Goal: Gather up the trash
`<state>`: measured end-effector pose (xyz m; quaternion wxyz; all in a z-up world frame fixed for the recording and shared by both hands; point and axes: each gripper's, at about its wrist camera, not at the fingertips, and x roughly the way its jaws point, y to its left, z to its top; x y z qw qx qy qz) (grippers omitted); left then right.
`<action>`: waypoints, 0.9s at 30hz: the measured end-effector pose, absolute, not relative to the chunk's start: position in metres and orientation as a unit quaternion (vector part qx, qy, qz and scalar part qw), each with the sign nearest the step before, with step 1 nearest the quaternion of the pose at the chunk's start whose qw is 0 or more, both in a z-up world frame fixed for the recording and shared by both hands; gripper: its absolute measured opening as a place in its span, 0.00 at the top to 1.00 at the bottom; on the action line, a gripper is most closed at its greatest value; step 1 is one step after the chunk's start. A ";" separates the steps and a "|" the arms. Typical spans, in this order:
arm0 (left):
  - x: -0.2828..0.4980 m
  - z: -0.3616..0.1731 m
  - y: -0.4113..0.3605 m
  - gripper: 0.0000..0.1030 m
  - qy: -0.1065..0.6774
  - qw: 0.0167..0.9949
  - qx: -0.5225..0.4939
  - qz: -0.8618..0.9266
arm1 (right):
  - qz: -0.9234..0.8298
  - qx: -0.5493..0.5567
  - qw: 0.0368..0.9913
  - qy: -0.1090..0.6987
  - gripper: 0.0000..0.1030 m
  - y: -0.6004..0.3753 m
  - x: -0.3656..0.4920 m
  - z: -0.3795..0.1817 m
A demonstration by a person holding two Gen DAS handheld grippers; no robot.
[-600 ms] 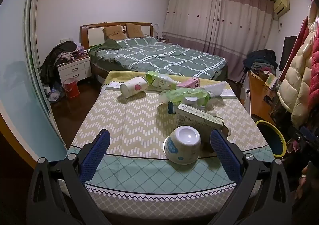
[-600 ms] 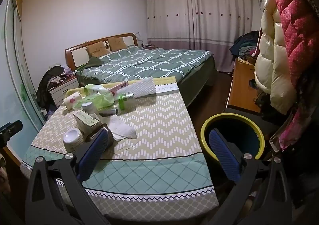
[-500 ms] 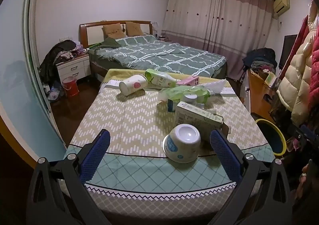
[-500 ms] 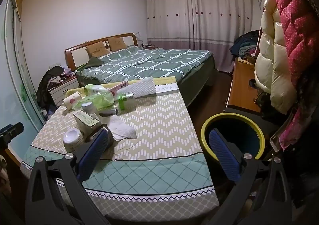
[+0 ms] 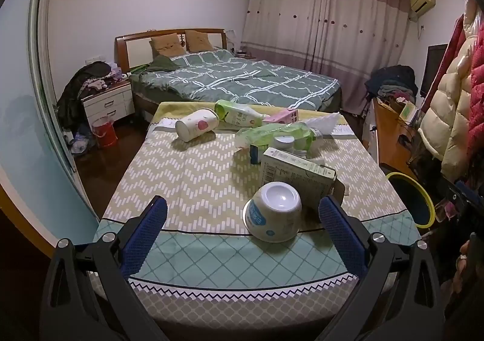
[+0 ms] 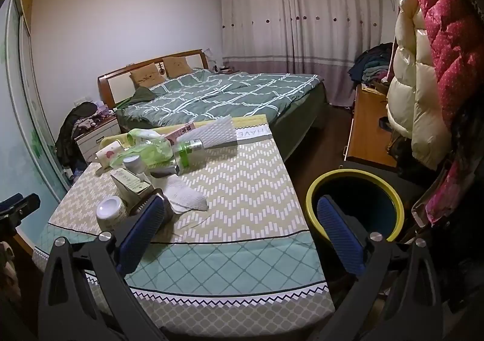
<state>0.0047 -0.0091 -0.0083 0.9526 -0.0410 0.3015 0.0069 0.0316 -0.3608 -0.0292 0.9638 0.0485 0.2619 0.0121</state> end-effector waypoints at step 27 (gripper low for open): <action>0.011 -0.017 -0.009 0.04 0.315 0.948 -0.045 -0.003 | 0.015 0.054 0.961 0.270 0.06 -0.359 0.037 -0.039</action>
